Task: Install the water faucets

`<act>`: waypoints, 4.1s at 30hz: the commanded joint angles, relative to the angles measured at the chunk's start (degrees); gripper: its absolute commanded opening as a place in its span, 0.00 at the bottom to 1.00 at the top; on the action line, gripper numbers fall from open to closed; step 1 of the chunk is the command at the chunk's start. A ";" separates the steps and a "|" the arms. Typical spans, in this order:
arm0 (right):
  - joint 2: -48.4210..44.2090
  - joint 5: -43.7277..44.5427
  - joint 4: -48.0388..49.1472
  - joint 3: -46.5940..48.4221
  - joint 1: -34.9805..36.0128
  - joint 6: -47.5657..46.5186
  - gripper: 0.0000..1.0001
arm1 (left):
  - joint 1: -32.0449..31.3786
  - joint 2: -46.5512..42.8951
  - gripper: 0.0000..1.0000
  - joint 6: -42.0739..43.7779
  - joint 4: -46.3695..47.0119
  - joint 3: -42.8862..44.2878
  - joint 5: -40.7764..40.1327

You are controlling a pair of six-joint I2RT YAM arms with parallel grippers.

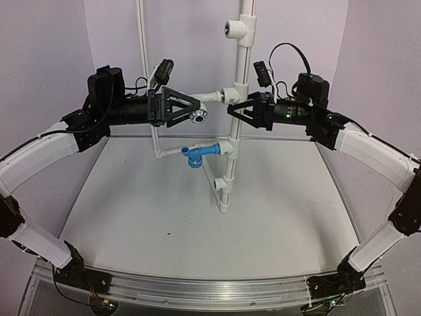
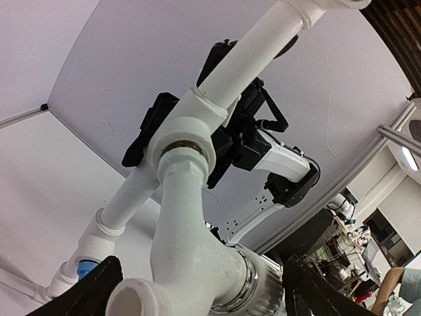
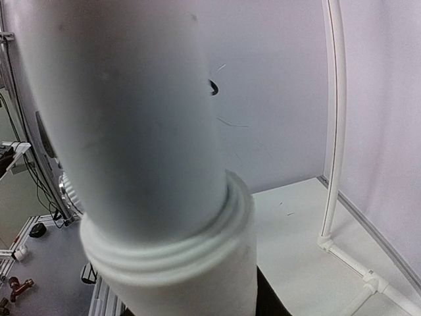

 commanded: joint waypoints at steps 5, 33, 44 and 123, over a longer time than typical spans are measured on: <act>-2.56 -3.92 -5.30 0.53 0.31 10.08 0.01 | -0.75 -0.29 0.69 12.84 -1.88 1.10 -1.70; -3.02 -4.41 -6.46 -0.28 0.21 9.32 0.00 | -1.36 -6.50 0.67 69.67 0.62 -4.89 -28.96; -1.23 -2.14 -6.37 2.59 -0.67 9.74 0.16 | -1.60 -20.10 0.62 29.85 -8.12 -13.16 -24.05; -0.16 -7.04 -6.81 -3.11 -0.58 4.64 0.00 | 4.69 3.47 0.22 7.79 27.01 -4.08 -2.19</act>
